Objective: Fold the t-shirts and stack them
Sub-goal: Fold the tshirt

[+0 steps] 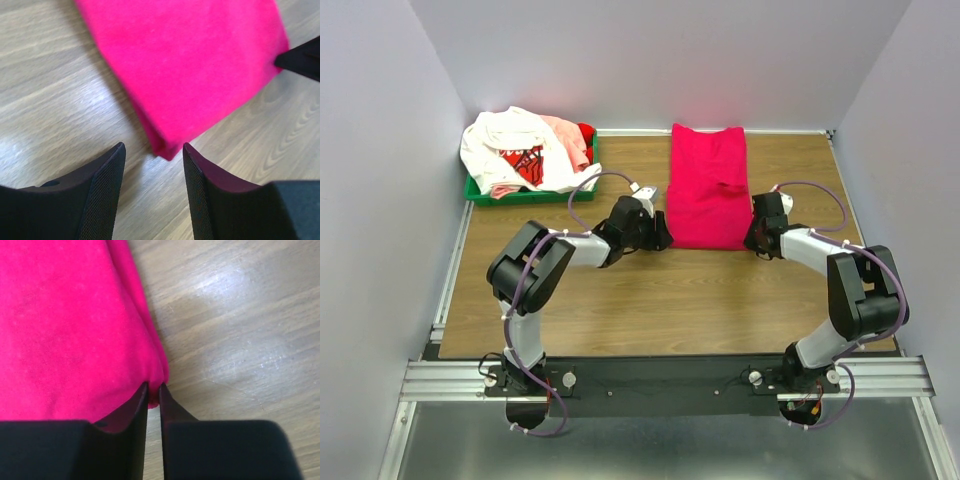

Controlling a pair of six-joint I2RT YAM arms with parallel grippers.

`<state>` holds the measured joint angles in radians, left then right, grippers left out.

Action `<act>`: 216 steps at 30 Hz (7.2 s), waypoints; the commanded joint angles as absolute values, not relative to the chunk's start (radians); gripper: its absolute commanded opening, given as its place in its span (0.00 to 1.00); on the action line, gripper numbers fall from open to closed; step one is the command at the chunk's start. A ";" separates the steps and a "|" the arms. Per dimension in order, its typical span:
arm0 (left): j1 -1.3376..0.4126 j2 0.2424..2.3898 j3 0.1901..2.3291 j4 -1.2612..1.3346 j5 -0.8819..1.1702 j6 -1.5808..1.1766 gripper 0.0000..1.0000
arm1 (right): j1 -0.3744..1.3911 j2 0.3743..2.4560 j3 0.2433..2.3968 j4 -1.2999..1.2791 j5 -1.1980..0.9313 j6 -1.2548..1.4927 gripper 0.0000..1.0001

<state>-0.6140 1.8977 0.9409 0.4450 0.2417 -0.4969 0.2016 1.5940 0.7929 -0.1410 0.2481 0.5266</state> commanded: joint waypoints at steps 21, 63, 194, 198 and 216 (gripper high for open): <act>-0.687 1.982 1.085 0.227 0.078 -0.468 0.49 | 0.193 1.617 0.772 -0.152 0.184 0.525 0.04; -0.775 1.862 0.894 0.123 0.058 -0.431 0.00 | 0.196 1.324 0.680 -0.314 0.069 0.552 0.00; -0.431 1.824 1.189 0.301 0.463 -0.488 0.00 | 0.328 1.871 1.678 -0.396 0.477 0.443 0.00; -0.393 1.923 1.273 0.279 0.497 -0.479 0.00 | 0.305 1.995 1.776 -0.394 0.450 0.426 0.00; -0.304 2.094 1.483 0.250 0.477 -0.500 0.60 | 0.267 2.263 2.036 -0.394 0.299 0.383 0.72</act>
<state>-0.3069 2.0975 1.4361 0.2615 0.4812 -0.5129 0.2928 2.2799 2.0079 -0.4091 0.3397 0.4007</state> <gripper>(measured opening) 0.586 0.627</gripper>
